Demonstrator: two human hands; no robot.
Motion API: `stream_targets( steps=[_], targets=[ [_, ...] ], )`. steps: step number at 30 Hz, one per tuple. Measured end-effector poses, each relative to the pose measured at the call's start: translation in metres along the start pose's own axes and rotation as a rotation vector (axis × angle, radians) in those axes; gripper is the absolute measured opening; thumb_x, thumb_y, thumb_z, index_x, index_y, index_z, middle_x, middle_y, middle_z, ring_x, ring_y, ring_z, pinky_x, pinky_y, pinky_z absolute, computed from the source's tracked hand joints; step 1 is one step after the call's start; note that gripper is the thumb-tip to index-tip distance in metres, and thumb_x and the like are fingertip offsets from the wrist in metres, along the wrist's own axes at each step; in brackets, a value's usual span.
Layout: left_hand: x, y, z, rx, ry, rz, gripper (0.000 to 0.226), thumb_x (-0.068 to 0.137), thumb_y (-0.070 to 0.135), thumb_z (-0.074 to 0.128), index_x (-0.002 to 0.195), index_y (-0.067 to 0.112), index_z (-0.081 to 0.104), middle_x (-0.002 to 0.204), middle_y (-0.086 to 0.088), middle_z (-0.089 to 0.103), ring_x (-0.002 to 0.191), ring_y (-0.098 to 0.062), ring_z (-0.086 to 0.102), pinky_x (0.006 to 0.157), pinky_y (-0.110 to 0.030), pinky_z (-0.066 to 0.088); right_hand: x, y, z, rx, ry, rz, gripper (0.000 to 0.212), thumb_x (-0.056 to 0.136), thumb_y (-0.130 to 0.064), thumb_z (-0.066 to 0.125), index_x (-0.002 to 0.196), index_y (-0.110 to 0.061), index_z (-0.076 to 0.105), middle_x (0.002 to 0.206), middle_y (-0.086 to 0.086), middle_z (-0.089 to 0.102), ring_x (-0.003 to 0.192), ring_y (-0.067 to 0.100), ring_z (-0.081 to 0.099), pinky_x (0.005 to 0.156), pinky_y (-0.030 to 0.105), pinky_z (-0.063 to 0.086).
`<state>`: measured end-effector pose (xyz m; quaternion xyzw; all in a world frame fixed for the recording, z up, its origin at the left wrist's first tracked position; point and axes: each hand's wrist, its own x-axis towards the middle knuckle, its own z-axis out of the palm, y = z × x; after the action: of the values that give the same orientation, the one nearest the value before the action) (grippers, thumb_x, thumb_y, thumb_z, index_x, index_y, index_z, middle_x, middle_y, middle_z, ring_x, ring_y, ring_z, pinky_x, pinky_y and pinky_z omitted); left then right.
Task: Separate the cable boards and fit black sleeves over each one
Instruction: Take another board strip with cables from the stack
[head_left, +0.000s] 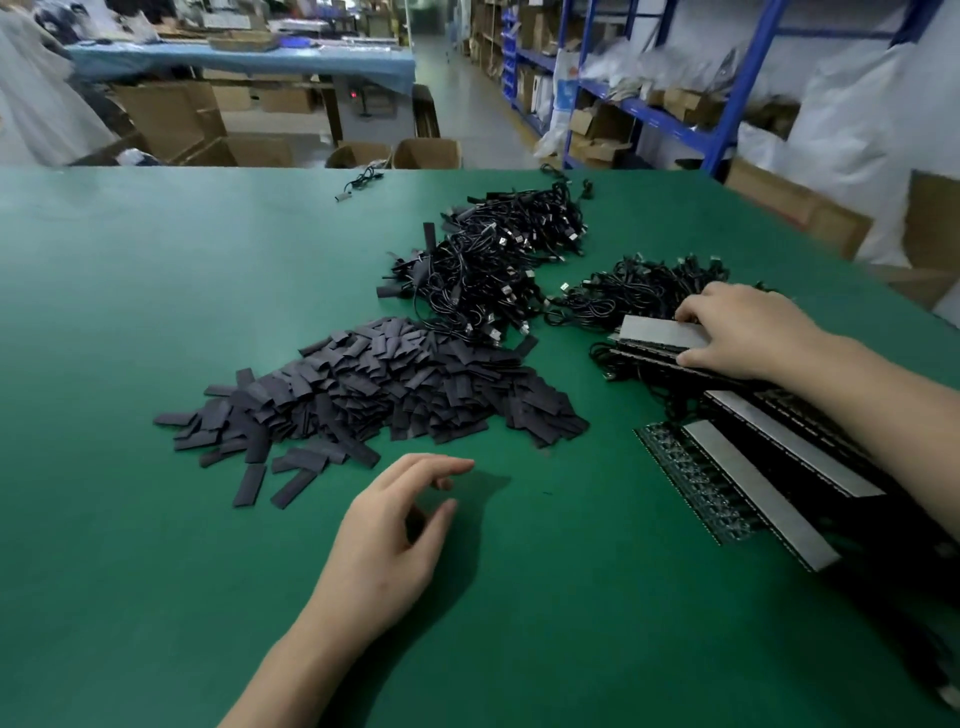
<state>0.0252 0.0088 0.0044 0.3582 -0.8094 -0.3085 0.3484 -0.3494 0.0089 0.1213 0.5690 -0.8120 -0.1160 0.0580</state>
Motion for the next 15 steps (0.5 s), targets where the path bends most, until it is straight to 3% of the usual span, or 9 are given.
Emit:
stream_targets(
  steps=[3, 9, 13, 15],
  targets=[
    [0.001, 0.004, 0.003, 0.029, -0.005, 0.023, 0.043, 0.093, 0.002, 0.068, 0.12, 0.035, 0.067, 0.112, 0.019, 0.062, 0.083, -0.014, 0.066, 0.075, -0.035, 0.055, -0.006, 0.008, 0.005, -0.034, 0.013, 0.02, 0.055, 0.092, -0.05, 0.071, 0.137, -0.023, 0.055, 0.128, 0.005, 0.058, 0.119, 0.028, 0.058, 0.092, 0.043, 0.047],
    [0.016, 0.04, 0.017, 0.022, -0.14, 0.089, 0.033, 0.097, 0.011, 0.066, 0.123, 0.032, 0.067, 0.118, 0.021, 0.059, 0.105, -0.007, 0.062, 0.085, -0.031, 0.055, -0.005, 0.015, 0.004, 0.083, -0.05, 0.019, 0.072, 0.09, -0.046, 0.074, 0.149, -0.018, 0.044, 0.143, 0.011, 0.052, 0.13, 0.031, 0.054, 0.105, 0.047, 0.047],
    [0.047, 0.08, 0.039, 0.031, -0.217, 0.172, 0.033, 0.098, 0.015, 0.065, 0.129, 0.026, 0.065, 0.128, 0.016, 0.059, 0.114, -0.001, 0.057, 0.099, -0.03, 0.049, 0.003, 0.018, 0.005, 0.132, -0.061, 0.039, 0.075, 0.092, -0.061, 0.065, 0.15, -0.017, 0.047, 0.144, 0.016, 0.049, 0.135, 0.035, 0.047, 0.107, 0.049, 0.043],
    [0.072, 0.102, 0.055, 0.055, -0.206, 0.216, 0.033, 0.1, 0.016, 0.062, 0.132, 0.023, 0.064, 0.133, 0.011, 0.059, 0.116, -0.008, 0.057, 0.106, -0.03, 0.045, 0.007, 0.019, 0.007, 0.147, -0.057, 0.048, 0.076, 0.09, -0.064, 0.065, 0.148, -0.017, 0.049, 0.143, 0.016, 0.049, 0.136, 0.036, 0.045, 0.106, 0.049, 0.042]
  ],
)
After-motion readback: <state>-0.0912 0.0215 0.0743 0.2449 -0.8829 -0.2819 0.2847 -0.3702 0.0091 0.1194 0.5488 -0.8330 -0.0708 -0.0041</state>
